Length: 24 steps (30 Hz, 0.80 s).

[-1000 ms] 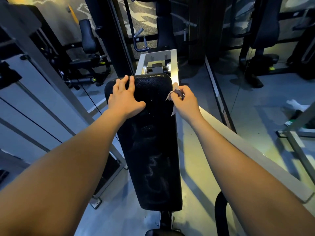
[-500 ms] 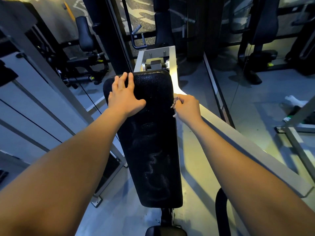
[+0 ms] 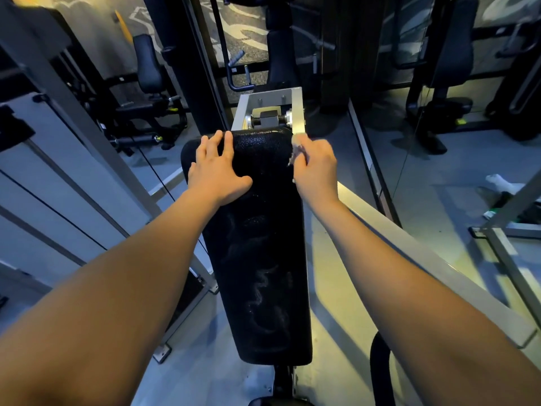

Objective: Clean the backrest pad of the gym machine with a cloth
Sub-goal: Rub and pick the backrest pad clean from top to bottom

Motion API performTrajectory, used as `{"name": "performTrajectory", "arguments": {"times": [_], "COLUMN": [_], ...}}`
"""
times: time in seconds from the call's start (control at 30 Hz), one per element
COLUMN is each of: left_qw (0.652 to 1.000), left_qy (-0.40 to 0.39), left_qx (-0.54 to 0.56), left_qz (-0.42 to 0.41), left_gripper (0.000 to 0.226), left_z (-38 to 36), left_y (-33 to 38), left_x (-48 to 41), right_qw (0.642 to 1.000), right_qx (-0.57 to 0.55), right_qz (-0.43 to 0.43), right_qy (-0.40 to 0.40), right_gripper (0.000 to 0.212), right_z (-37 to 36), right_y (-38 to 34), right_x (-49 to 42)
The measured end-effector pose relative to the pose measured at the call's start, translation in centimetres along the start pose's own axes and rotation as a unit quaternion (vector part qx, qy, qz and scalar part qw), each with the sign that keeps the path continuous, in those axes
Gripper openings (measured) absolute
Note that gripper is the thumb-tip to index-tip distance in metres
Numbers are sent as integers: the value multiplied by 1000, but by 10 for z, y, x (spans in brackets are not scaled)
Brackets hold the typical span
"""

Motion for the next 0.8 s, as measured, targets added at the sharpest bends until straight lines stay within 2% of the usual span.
{"name": "performTrajectory", "arguments": {"times": [0.13,0.27,0.33,0.47,0.53,0.6,0.67,0.73,0.8], "left_qw": [1000,1000,1000,1000,1000,1000,1000,1000,999], "left_qy": [-4,3,6,6,4,5,8,8,3], "left_qx": [-2,3,4,10,9,9,16,23,25], "left_qz": [-6,-7,-9,-16,-19,-20,-19,-20,-23], "left_gripper": [104,105,105,105,105,105,104,104,104], "left_z": [3,0,-1,-1,-1,-1,-2,-2,-2], "left_y": [-1,-3,-3,-6,-7,-8,-9,-9,-9], "left_x": [1,0,0,0,0,-1,0,0,-1], "right_qw": [990,954,951,972,966,944,928,934,949], "right_qx": [74,144,150,144,146,171,192,190,178], "right_qz": [118,259,266,184,211,272,296,286,257], "right_qy": [31,-49,-42,38,3,-78,-117,-95,-30], "right_gripper": [37,25,22,32,31,26,21,18,24], "right_z": [-9,-16,-13,-5,-11,-21,-22,-18,-11], "right_y": [-5,16,12,-15,-12,0,8,0,-17], "right_x": [5,52,37,-3,7,32,41,23,0]}}
Point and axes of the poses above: each hand's wrist, its own x-axis away from the middle knuckle, its own z-axis out of the back of the hand, y = z × x, the point moved 1 cm from there along -x, towards the middle knuckle, and after that the axes turned 2 degrees about y, right-handed, at the moved point
